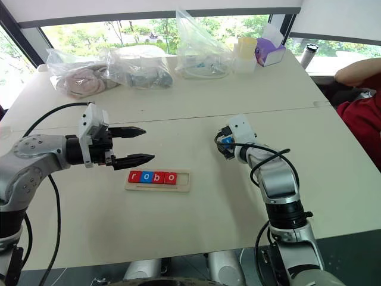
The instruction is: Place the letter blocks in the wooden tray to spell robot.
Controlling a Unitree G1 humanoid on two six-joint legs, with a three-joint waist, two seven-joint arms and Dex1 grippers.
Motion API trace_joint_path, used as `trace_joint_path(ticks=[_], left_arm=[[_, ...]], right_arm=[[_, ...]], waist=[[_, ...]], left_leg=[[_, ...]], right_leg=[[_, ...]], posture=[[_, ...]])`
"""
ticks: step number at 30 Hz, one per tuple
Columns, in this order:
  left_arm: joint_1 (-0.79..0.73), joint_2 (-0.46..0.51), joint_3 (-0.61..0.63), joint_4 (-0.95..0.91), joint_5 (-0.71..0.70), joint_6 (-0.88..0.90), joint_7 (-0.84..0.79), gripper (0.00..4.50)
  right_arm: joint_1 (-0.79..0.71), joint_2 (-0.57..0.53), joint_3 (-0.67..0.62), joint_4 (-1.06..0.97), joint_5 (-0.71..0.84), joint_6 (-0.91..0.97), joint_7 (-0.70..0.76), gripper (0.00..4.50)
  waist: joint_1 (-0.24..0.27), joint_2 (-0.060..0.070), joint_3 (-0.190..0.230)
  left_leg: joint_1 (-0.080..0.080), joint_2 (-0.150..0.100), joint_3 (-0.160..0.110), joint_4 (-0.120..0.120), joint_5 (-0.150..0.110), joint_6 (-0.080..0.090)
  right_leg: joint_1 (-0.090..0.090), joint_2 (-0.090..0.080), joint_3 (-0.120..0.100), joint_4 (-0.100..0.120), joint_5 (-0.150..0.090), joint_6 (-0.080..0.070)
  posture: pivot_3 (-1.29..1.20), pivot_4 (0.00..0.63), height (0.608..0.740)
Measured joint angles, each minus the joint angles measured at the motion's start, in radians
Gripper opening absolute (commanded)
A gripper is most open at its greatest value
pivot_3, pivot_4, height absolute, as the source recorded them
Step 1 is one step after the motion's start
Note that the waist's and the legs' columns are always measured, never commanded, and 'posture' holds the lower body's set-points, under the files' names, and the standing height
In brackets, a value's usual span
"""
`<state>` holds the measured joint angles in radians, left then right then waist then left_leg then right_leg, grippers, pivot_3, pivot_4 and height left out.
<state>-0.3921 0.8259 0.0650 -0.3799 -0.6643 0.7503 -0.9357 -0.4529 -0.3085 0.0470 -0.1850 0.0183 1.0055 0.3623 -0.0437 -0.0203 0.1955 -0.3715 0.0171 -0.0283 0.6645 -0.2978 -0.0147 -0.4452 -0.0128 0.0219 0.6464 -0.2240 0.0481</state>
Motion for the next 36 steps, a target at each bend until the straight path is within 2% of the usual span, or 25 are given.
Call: trace_joint_path(ticks=[2, 6, 12, 21, 27, 33, 36], left_arm=[[0.000, 0.000, -0.005, 0.006, 0.008, -0.003, -0.004, 4.50], [0.004, 0.000, -0.010, 0.006, 0.020, -0.017, -0.009, 4.50], [0.025, 0.000, -0.013, 0.002, 0.028, -0.022, -0.010, 4.50], [0.028, -0.009, -0.050, -0.012, 0.045, -0.033, -0.025, 4.50], [-0.009, -0.020, -0.130, 0.034, 0.092, -0.070, -0.071, 4.50], [-0.044, -0.023, -0.169, 0.074, 0.136, -0.109, -0.112, 4.50], [-0.029, 0.012, -0.170, 0.071, 0.156, -0.110, -0.133, 4.50]], right_arm=[[0.002, 0.008, 0.005, 0.012, 0.004, -0.027, -0.005, 3.19], [0.007, 0.015, 0.021, 0.013, 0.005, -0.044, -0.015, 1.19], [0.019, 0.058, -0.004, -0.031, -0.002, 0.013, -0.103, 1.19], [0.156, 0.231, -0.048, -0.508, -0.005, 0.474, -0.251, 1.19], [0.223, 0.332, -0.088, -0.598, -0.004, 0.600, -0.293, 1.19], [0.206, 0.336, -0.086, -0.593, 0.004, 0.602, -0.298, 4.32], [0.181, 0.322, -0.112, -0.590, 0.004, 0.599, -0.301, 4.43]], waist=[[-0.001, 0.000, 0.000], [0.000, 0.000, 0.000], [0.002, 0.000, 0.000], [0.000, 0.000, 0.000], [0.001, 0.000, 0.000], [-0.001, 0.000, -0.001], [-0.002, 0.000, 0.000]], left_leg=[[0.000, 0.000, 0.001, 0.000, 0.000, 0.000], [0.001, 0.000, 0.001, 0.000, 0.000, 0.000], [0.000, 0.000, 0.000, 0.000, 0.000, 0.000], [-0.001, 0.000, -0.002, 0.000, 0.000, 0.000], [0.000, -0.001, -0.002, 0.000, 0.000, 0.000], [0.000, 0.000, -0.002, 0.000, 0.000, 0.000], [-0.001, 0.000, -0.002, 0.000, 0.000, 0.000]], right_leg=[[0.001, 0.000, 0.000, 0.000, 0.000, 0.000], [0.001, 0.000, 0.000, 0.000, 0.000, 0.000], [0.001, 0.000, 0.000, 0.000, 0.000, 0.000], [0.000, -0.001, 0.000, 0.000, -0.002, 0.003], [0.001, -0.001, -0.001, -0.001, -0.003, 0.000], [0.001, -0.001, 0.000, -0.001, -0.003, 0.000], [0.000, -0.001, 0.000, -0.001, -0.003, 0.000]], posture=[[0.00, 0.150, 0.740], [0.00, 0.150, 0.740], [0.00, 0.150, 0.740], [0.00, 0.150, 0.740], [0.00, 0.150, 0.740], [0.00, 0.150, 0.740], [0.00, 0.150, 0.740]])
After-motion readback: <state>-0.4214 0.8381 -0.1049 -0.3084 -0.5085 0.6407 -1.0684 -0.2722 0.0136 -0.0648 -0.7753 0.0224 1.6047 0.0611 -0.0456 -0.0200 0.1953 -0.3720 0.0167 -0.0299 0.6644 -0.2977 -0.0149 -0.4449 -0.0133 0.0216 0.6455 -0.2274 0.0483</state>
